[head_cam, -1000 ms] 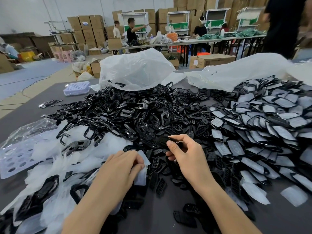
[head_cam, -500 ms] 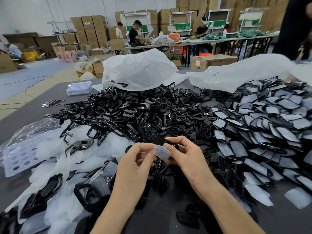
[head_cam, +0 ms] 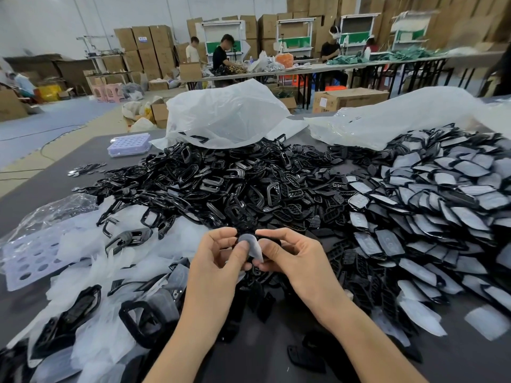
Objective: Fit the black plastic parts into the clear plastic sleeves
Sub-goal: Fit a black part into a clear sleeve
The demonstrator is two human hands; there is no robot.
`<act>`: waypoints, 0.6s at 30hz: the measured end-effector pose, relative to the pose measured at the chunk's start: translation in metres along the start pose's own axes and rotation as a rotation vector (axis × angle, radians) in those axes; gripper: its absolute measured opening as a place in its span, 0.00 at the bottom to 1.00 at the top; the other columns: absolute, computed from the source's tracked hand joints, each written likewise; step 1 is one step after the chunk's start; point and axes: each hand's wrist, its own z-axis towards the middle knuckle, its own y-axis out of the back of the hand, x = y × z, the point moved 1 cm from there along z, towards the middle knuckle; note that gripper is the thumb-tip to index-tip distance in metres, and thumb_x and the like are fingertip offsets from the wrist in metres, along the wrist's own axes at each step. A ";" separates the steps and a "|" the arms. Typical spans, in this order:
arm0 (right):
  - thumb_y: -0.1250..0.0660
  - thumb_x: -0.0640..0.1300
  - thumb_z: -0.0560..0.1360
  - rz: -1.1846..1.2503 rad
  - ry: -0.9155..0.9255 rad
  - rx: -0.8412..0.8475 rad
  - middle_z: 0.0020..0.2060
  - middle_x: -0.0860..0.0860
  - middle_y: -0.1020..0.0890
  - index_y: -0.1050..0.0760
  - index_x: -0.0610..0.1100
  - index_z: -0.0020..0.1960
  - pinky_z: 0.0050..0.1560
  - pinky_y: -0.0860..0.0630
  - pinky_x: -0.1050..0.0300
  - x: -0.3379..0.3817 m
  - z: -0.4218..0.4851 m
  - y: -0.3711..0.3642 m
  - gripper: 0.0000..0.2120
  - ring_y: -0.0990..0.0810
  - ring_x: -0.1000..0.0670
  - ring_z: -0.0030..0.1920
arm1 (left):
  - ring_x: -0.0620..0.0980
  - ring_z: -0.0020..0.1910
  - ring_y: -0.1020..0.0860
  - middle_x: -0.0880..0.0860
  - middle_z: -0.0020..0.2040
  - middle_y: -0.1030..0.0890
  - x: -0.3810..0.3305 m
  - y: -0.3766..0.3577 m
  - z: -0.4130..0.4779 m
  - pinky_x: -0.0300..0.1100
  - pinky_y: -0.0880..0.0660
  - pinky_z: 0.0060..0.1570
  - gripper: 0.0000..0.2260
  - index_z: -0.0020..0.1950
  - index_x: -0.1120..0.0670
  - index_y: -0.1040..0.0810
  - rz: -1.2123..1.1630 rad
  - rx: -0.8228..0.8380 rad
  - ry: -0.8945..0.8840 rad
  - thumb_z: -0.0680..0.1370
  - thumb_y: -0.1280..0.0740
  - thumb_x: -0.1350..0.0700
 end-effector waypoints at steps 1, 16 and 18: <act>0.27 0.49 0.74 0.016 -0.004 0.000 0.42 0.45 0.12 0.15 0.49 0.55 0.50 0.17 0.57 0.001 0.000 0.000 0.10 0.12 0.46 0.43 | 0.47 0.37 0.17 0.47 0.43 0.15 0.001 0.000 0.001 0.34 0.22 0.39 0.08 0.55 0.49 0.22 -0.020 0.028 0.019 0.78 0.29 0.58; 0.30 0.38 0.79 -0.070 0.041 -0.068 0.41 0.49 0.13 0.18 0.48 0.54 0.40 0.20 0.63 0.000 0.002 0.006 0.07 0.14 0.51 0.39 | 0.46 0.41 0.18 0.49 0.39 0.16 0.004 0.001 -0.001 0.33 0.23 0.45 0.14 0.51 0.39 0.17 0.133 0.079 -0.085 0.83 0.38 0.57; 0.29 0.39 0.79 -0.100 0.045 -0.066 0.41 0.48 0.13 0.18 0.48 0.54 0.40 0.20 0.63 -0.001 0.003 0.006 0.07 0.14 0.51 0.39 | 0.44 0.40 0.18 0.48 0.39 0.16 0.001 -0.001 -0.003 0.31 0.24 0.43 0.12 0.51 0.38 0.18 0.154 0.079 -0.095 0.83 0.36 0.55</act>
